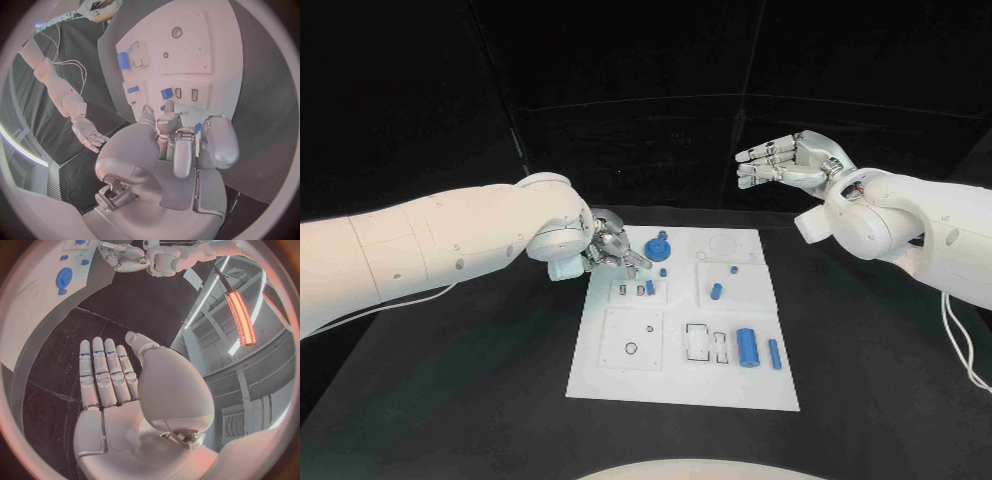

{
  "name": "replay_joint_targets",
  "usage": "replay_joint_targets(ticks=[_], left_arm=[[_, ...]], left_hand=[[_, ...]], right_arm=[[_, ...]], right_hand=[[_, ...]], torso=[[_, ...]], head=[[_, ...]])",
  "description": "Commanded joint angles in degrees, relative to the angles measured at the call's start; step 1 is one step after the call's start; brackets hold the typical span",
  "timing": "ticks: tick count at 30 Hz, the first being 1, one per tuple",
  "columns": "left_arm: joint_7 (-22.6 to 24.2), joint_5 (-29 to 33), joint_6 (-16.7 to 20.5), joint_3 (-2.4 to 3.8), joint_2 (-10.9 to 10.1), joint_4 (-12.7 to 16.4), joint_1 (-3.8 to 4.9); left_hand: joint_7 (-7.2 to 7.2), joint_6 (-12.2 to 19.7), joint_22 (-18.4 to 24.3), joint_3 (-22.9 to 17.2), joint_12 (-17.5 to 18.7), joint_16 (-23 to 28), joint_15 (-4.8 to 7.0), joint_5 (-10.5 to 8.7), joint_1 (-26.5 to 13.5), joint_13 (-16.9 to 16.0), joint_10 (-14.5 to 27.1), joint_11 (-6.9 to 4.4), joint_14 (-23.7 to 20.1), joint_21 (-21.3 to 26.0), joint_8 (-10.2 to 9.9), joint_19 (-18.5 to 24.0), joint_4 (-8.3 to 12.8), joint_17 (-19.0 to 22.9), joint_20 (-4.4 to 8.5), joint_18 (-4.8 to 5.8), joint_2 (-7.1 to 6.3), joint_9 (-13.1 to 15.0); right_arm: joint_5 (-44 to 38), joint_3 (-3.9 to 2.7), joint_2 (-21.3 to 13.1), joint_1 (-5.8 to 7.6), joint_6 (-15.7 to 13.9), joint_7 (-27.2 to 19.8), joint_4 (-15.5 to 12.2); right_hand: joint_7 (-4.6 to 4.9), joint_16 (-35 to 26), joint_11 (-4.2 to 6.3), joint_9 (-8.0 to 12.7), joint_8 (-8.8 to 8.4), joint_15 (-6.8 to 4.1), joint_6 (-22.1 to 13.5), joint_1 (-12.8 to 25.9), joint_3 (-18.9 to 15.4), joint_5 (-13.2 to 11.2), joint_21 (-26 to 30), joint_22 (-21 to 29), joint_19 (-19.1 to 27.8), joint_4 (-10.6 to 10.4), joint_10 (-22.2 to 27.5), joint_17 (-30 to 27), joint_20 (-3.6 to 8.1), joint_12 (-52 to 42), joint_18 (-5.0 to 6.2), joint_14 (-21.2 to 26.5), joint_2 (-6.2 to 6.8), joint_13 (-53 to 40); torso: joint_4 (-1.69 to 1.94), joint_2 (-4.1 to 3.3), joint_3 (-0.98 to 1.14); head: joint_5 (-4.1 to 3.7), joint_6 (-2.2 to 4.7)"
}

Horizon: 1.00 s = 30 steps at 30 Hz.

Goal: Assemble the parts on the task board

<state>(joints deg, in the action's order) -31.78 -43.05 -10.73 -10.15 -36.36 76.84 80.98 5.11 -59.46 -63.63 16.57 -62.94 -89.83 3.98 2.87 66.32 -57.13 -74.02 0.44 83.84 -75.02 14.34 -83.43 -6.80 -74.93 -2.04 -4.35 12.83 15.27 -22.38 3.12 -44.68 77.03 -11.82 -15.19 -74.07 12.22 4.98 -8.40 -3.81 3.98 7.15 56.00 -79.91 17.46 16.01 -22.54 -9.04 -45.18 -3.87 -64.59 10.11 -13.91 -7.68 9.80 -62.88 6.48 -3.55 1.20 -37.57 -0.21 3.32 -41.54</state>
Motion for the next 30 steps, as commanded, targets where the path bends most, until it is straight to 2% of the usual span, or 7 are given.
replay_joint_targets(ticks=[1, 10, 15, 21, 23, 26, 30], left_arm=[[-2.9, -4.1, -1.3, -0.01, 0.9, -0.7, 0.17], [-3.2, -5.8, -1.3, -0.05, 3.1, -1.6, 0.17], [-3.3, -6.7, -2.8, -0.16, 4.5, -2.7, 0.10], [-3.5, -8.1, -4.2, -0.37, 5.9, -3.9, -0.12], [-3.5, -8.2, -4.2, -0.41, 6.4, -4.4, -0.18], [-3.6, -8.3, -4.4, -0.45, 7.0, -5.3, -0.30], [-3.6, -8.1, -4.9, -0.46, 7.7, -6.4, -0.43]], left_hand=[[0.01, 0.5, -0.3, -0.2, 0.4, -0.2, -0.41, -0.17, 0.0, 0.3, 0.5, 0.11, 6.2, 0.2, 0.4, 0.4, 0.0, -15.0, -0.17, -0.35, 0.41, 0.2], [-0.23, 0.3, -0.8, 0.4, 0.2, -0.2, -0.41, -0.17, -0.6, 0.1, 0.9, -0.01, 6.2, 0.0, 2.0, 0.4, 0.0, -15.1, -0.29, -0.29, -0.36, 1.7], [-0.47, 0.2, -0.6, 0.9, 0.1, -0.2, -0.27, -0.17, -1.1, -0.1, 1.1, -0.19, 6.2, 0.1, 3.3, 0.5, -0.3, -15.1, -0.23, -0.35, -0.72, 2.7], [-0.64, 0.3, -0.5, 1.1, 0.1, -0.2, -0.15, -0.17, -1.4, 0.0, 1.3, -0.34, 6.2, 0.2, 4.4, 0.5, -0.4, -15.1, -0.13, -0.38, -0.81, 3.7], [-0.67, 0.5, -0.5, 1.2, 0.2, -0.2, -0.13, -0.17, -1.5, 0.0, 1.4, -0.37, 6.2, 0.2, 4.6, 0.5, -0.4, -15.1, -0.10, -0.38, -0.88, 4.0], [-0.68, 0.7, -0.5, 1.3, 0.2, -0.2, -0.11, -0.17, -1.7, 0.0, 1.4, -0.38, 6.2, 0.2, 4.9, 0.5, -0.5, -15.1, -0.08, -0.38, -0.97, 4.3], [-0.69, 0.8, -0.5, 1.4, 0.2, -0.2, -0.10, -0.17, -1.7, 0.0, 1.4, -0.39, 6.2, 0.2, 5.0, 0.5, -0.5, -15.1, -0.07, -0.38, -1.01, 4.4]], right_arm=[[-1.2, -0.05, 0.1, 0.18, -0.4, -0.8, -0.2], [-1.6, -0.04, 0.2, 0.19, -1.5, -0.6, -1.6], [-1.6, -0.04, 0.4, 0.19, -2.7, -1.0, -2.1], [-1.6, -0.03, 0.6, 0.19, -3.5, -1.3, -2.3], [-1.6, -0.03, 0.7, 0.19, -3.6, -1.3, -2.2], [-1.5, -0.03, 1.0, 0.19, -3.7, -1.3, -2.1], [-1.5, -0.03, 1.3, 0.18, -3.7, -1.4, -2.0]], right_hand=[[0.36, -0.4, -0.42, 0.0, -0.22, -0.04, -0.1, 0.6, 0.1, -0.2, 0.3, 0.1, -0.5, 0.2, -0.1, -0.1, -0.07, 0.2, 0.73, -0.3, -0.05, 0.0], [0.96, -1.3, -1.13, 0.0, -0.28, 0.61, -1.3, 1.4, -1.4, -0.4, 3.1, 1.8, -1.0, 0.2, 1.3, -1.9, -0.58, 1.1, 0.66, 0.5, 0.10, 0.0], [1.29, -1.0, -1.58, 0.0, -0.29, 0.93, -2.7, 1.9, -3.1, -0.3, 4.7, 2.8, -1.5, 0.4, 2.6, -3.2, -0.88, 1.4, 0.69, 1.0, 0.28, 0.0], [1.43, -0.8, -1.78, 0.0, -0.24, 1.02, -3.4, 2.2, -4.7, -0.2, 5.6, 3.3, -2.1, 0.4, 3.4, -3.9, -0.96, 1.2, 0.70, 1.0, 0.10, -0.1], [1.49, -0.8, -1.82, 0.0, -0.24, 1.05, -3.5, 2.2, -5.0, -0.2, 5.7, 3.4, -2.2, 0.4, 3.5, -4.0, -0.98, 1.2, 0.70, 1.0, 0.01, -0.1], [1.72, -0.7, -1.95, 0.0, -0.19, 1.19, -3.8, 2.3, -6.1, -1.0, 6.4, 3.8, -2.5, 0.5, 3.9, -4.6, -1.04, 0.9, 0.70, 1.1, -0.45, -0.1], [1.88, -0.8, -2.15, 0.0, -0.19, 1.31, -4.1, 2.3, -7.2, -1.6, 7.0, 4.2, -2.7, 0.6, 4.3, -5.1, -1.15, 0.7, 0.66, 1.4, -0.86, -0.1]], torso=[[-0.11, -0.07, -0.03], [-0.25, -0.32, 0.06], [-0.27, -0.30, -0.03], [-0.22, -0.27, 0.12], [-0.18, -0.28, 0.09], [-0.31, -0.27, 0.02], [-0.31, -0.28, 0.07]], head=[[-0.04, -0.34], [-0.09, -0.33], [-0.19, -0.62], [0.01, -0.77], [-0.02, -0.86], [0.39, -0.90], [0.25, -0.85]])
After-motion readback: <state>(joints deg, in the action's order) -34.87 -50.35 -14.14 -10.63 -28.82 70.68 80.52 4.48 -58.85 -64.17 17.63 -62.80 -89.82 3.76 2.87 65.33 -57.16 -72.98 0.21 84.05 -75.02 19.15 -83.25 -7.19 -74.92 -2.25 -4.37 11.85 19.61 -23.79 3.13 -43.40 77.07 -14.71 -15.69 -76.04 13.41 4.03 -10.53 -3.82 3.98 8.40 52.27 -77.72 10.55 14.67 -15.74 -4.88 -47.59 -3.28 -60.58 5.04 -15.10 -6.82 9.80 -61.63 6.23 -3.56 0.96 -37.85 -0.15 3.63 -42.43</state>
